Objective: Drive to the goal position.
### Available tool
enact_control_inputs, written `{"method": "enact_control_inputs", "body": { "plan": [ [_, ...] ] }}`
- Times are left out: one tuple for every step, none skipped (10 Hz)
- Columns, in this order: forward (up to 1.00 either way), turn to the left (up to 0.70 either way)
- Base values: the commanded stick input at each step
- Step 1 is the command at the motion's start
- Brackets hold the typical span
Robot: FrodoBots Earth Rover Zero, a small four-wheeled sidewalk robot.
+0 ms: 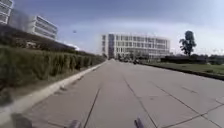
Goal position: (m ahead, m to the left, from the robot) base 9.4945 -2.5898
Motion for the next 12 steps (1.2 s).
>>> {"method": "enact_control_inputs", "body": {
  "plan": [
    [0.70,0.00],
    [0.70,0.00],
    [0.70,0.00],
    [0.70,0.00],
    [0.70,0.00],
    [0.70,0.00],
    [0.70,0.00],
    [0.70,0.00],
    [0.70,0.00],
    [0.70,0.00],
    [0.70,0.00],
    [0.70,0.00]
  ]
}}
